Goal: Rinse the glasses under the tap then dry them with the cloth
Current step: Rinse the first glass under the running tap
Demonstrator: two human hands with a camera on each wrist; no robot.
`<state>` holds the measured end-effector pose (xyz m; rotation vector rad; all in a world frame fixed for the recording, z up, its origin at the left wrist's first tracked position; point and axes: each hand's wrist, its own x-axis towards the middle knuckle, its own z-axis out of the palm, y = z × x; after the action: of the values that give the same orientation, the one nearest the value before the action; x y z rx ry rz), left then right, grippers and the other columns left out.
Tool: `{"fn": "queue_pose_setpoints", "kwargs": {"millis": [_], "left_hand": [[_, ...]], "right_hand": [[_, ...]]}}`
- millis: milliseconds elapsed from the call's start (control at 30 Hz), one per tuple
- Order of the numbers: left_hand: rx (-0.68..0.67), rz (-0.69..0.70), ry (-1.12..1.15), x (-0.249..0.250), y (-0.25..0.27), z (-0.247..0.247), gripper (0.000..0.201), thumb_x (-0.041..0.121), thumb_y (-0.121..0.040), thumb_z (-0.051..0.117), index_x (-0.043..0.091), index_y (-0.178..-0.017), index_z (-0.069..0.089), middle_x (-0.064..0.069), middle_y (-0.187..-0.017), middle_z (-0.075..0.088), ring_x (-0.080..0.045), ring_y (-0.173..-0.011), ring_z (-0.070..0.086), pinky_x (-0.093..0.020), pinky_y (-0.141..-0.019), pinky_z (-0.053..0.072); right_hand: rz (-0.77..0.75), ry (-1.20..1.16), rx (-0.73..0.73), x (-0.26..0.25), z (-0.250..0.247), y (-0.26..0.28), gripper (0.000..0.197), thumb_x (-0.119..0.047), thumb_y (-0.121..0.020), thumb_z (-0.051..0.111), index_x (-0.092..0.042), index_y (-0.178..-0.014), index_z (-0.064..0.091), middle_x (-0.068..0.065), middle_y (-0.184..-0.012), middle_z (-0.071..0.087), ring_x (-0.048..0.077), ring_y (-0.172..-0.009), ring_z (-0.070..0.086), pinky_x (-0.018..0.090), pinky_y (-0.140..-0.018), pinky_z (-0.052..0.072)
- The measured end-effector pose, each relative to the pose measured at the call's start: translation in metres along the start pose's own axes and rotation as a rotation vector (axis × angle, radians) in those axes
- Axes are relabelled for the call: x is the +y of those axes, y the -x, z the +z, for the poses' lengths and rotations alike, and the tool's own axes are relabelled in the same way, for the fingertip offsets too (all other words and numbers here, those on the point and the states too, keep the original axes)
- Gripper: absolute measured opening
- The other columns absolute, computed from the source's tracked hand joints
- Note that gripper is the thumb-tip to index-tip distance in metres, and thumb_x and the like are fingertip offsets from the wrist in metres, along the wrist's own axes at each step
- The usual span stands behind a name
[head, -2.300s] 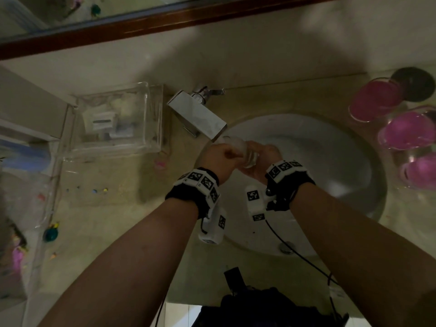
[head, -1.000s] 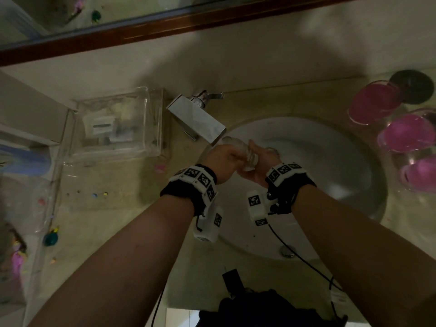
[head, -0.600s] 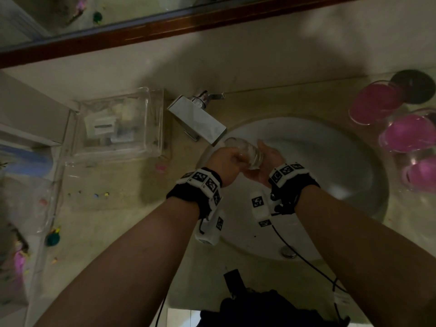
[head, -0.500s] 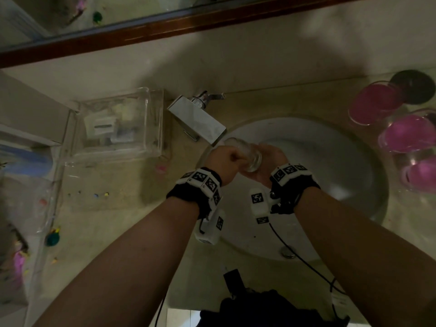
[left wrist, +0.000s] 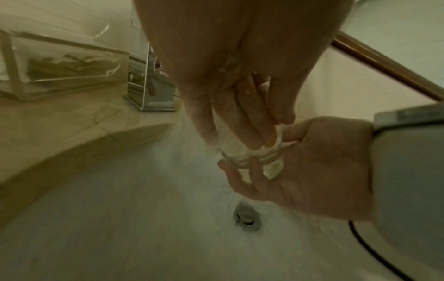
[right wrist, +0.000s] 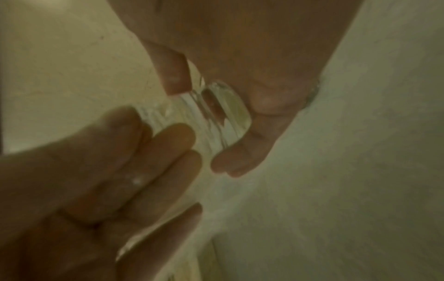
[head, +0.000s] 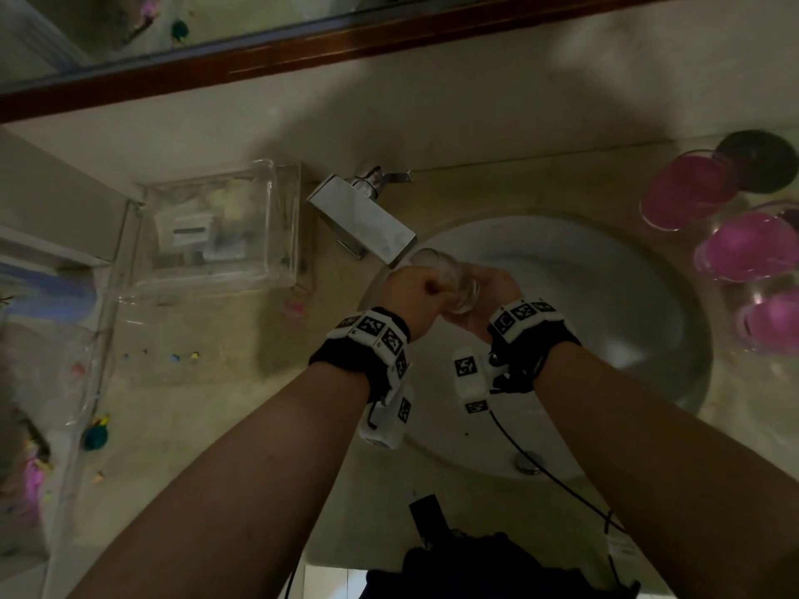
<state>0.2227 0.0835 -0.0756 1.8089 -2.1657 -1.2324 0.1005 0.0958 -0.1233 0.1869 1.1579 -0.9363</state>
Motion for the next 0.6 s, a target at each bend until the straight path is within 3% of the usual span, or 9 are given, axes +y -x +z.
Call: {"fn": "queue_pose_setpoints", "kwargs": {"millis": [67, 100, 200, 267, 333, 400, 433, 500, 600], "left_hand": [[-0.017, 0.033, -0.007, 0.0027, 0.0011, 0.0012, 0.018, 0.017, -0.092, 0.063, 0.006, -0.104, 0.069, -0.008, -0.101, 0.067, -0.017, -0.091, 0.06, -0.013, -0.069, 0.038], [-0.041, 0.041, -0.011, 0.0043, 0.0015, 0.0006, 0.022, 0.018, -0.094, 0.061, 0.005, -0.11, 0.068, -0.01, -0.109, 0.067, -0.02, -0.1, 0.061, -0.014, -0.074, 0.039], [-0.12, 0.055, -0.034, 0.0068, 0.0011, -0.0034, 0.023, 0.015, -0.095, 0.058, 0.008, -0.114, 0.07, -0.008, -0.118, 0.067, -0.021, -0.109, 0.06, -0.014, -0.082, 0.038], [-0.099, 0.013, -0.009, 0.0057, 0.0003, -0.0055, 0.02, 0.016, -0.092, 0.062, 0.01, -0.108, 0.073, -0.006, -0.114, 0.069, -0.02, -0.106, 0.062, -0.017, -0.085, 0.041], [-0.048, 0.001, -0.006, 0.0028, -0.0004, -0.0047, 0.015, 0.018, -0.09, 0.065, 0.009, -0.098, 0.075, -0.009, -0.102, 0.071, -0.025, -0.097, 0.064, -0.028, -0.083, 0.048], [-0.02, -0.001, -0.007, 0.0017, 0.0008, -0.002, 0.013, 0.018, -0.09, 0.066, 0.009, -0.096, 0.073, -0.007, -0.095, 0.069, -0.025, -0.094, 0.064, -0.028, -0.079, 0.047], [-0.027, -0.005, 0.018, 0.0019, 0.0018, -0.0012, 0.016, 0.018, -0.09, 0.066, 0.01, -0.102, 0.071, -0.006, -0.1, 0.069, -0.023, -0.098, 0.064, -0.024, -0.08, 0.045], [-0.058, 0.015, 0.046, 0.0027, 0.0032, -0.0014, 0.024, 0.016, -0.093, 0.063, 0.007, -0.115, 0.066, -0.004, -0.111, 0.066, -0.018, -0.102, 0.061, -0.014, -0.079, 0.041], [-0.109, 0.049, -0.027, 0.0028, 0.0019, -0.0033, 0.018, 0.016, -0.093, 0.062, 0.007, -0.106, 0.071, 0.001, -0.096, 0.064, -0.015, -0.092, 0.06, -0.012, -0.069, 0.039]], "right_hand": [[0.0, 0.017, -0.002, 0.001, 0.0049, 0.0008, 0.031, -0.027, -0.1, 0.039, -0.006, -0.108, 0.06, 0.014, -0.084, 0.072, 0.027, -0.09, 0.06, 0.038, -0.083, 0.049], [0.003, 0.054, 0.019, 0.0007, 0.0067, -0.0021, 0.03, -0.033, -0.1, 0.042, -0.009, -0.099, 0.06, 0.01, -0.076, 0.07, 0.025, -0.085, 0.059, 0.038, -0.078, 0.048], [0.011, 0.159, 0.065, 0.0005, 0.0042, -0.0051, 0.038, -0.046, -0.097, 0.043, -0.011, -0.104, 0.057, 0.007, -0.093, 0.063, 0.024, -0.091, 0.055, 0.038, -0.08, 0.045], [0.004, 0.117, 0.043, 0.0011, 0.002, -0.007, 0.034, -0.033, -0.099, 0.044, -0.01, -0.122, 0.054, 0.009, -0.116, 0.06, 0.022, -0.087, 0.056, 0.035, -0.076, 0.048], [0.012, 0.126, 0.029, 0.0029, 0.0003, -0.0072, 0.042, -0.012, -0.089, 0.061, -0.006, -0.129, 0.051, 0.014, -0.125, 0.056, 0.02, -0.089, 0.059, 0.031, -0.075, 0.053], [0.005, 0.19, 0.005, 0.006, -0.0025, -0.0069, 0.037, -0.018, -0.084, 0.063, -0.006, -0.119, 0.056, 0.015, -0.113, 0.06, 0.028, -0.097, 0.059, 0.036, -0.08, 0.051], [-0.008, 0.193, 0.01, 0.0058, -0.0022, -0.0059, 0.026, -0.027, -0.09, 0.056, -0.009, -0.108, 0.058, 0.012, -0.102, 0.061, 0.028, -0.092, 0.058, 0.035, -0.075, 0.048], [0.029, 0.138, 0.058, 0.0026, 0.0031, -0.0062, 0.03, -0.04, -0.098, 0.044, -0.013, -0.092, 0.057, 0.006, -0.089, 0.059, 0.023, -0.08, 0.054, 0.031, -0.066, 0.042], [0.017, 0.221, 0.084, 0.0014, 0.0022, -0.0044, 0.04, -0.048, -0.098, 0.039, -0.013, -0.098, 0.058, 0.007, -0.093, 0.059, 0.023, -0.078, 0.052, 0.031, -0.066, 0.042]]}}
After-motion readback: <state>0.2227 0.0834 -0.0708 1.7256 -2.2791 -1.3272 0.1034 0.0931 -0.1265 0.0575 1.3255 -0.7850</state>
